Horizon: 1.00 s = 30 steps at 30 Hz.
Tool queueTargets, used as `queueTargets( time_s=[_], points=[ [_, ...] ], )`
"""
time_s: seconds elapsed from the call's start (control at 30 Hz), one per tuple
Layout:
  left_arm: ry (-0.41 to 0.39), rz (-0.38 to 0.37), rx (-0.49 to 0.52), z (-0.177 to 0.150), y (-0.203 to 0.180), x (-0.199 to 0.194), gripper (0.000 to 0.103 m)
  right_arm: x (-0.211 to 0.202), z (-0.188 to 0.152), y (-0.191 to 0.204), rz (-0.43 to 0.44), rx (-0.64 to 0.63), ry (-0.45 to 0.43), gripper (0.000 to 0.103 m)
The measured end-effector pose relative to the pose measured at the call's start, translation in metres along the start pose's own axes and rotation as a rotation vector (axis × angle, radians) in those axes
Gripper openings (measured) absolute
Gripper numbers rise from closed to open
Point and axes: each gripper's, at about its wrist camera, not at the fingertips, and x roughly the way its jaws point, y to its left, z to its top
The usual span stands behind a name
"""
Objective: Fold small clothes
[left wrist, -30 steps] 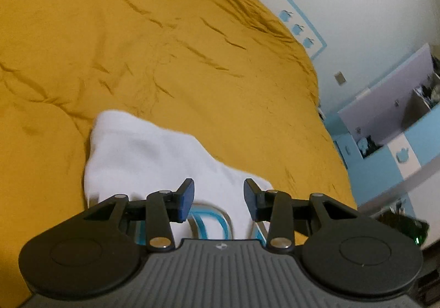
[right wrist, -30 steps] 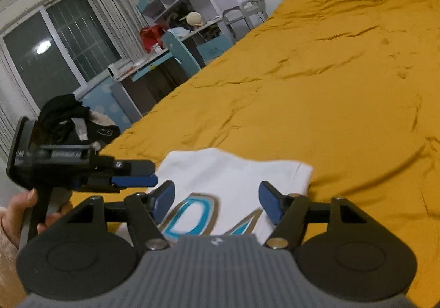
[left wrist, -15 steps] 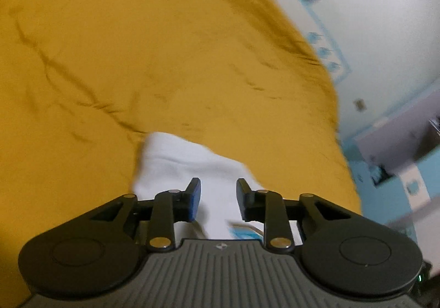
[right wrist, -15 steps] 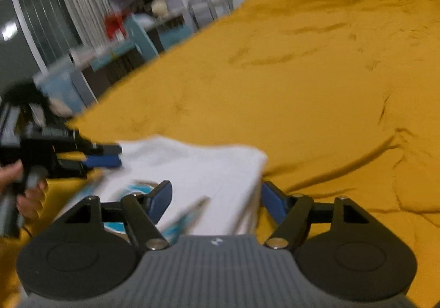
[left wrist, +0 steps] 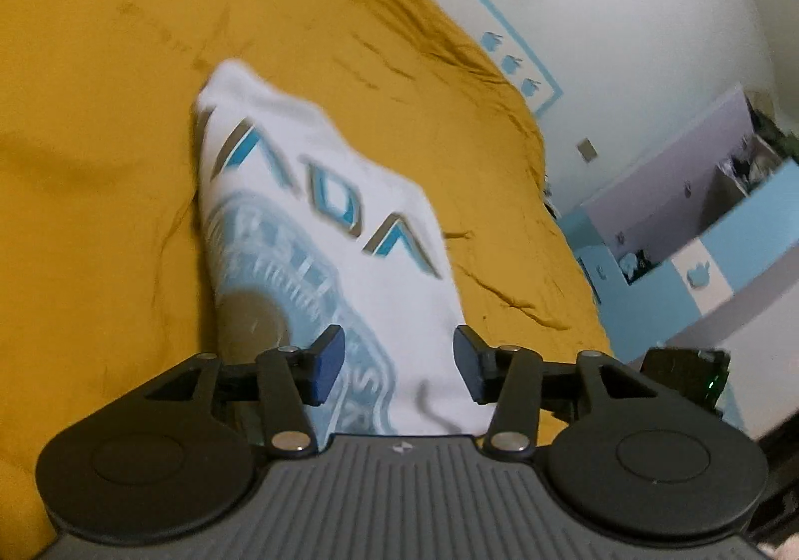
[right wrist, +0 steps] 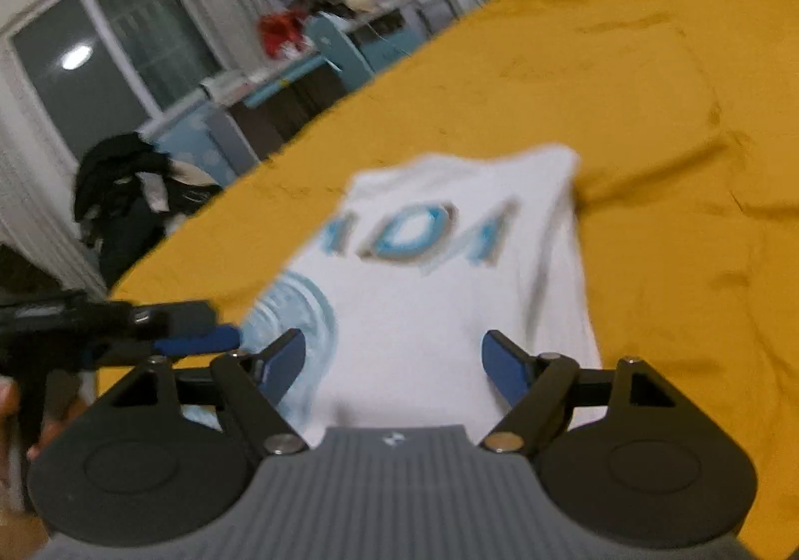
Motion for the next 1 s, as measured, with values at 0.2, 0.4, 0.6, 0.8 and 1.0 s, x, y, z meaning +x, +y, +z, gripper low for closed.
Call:
queueTargets(
  time_s=[0.2,0.4,0.6,0.8,1.0],
  points=[
    [-0.01,0.038,0.006,-0.013,0.017,0.015,0.058,0.005,-0.012,-0.026,0.001,0.044,0.024,0.073],
    [-0.009,0.116,0.045,-0.014,-0.018,-0.005,0.058,-0.01,-0.006,-0.023,-0.04,0.128,0.015,0.074],
    [-0.025,0.237,0.103,-0.023,-0.074,-0.034,0.083,-0.061,-0.014,0.027,-0.191,0.109,-0.019,0.081],
    [-0.046,0.486,0.215,-0.051,-0.115,-0.05,0.083,-0.1,-0.032,0.067,-0.327,0.041,-0.005,0.081],
    [-0.049,0.586,0.216,-0.075,-0.134,-0.064,0.083,-0.128,-0.041,0.099,-0.363,0.001,-0.053,0.082]
  ],
)
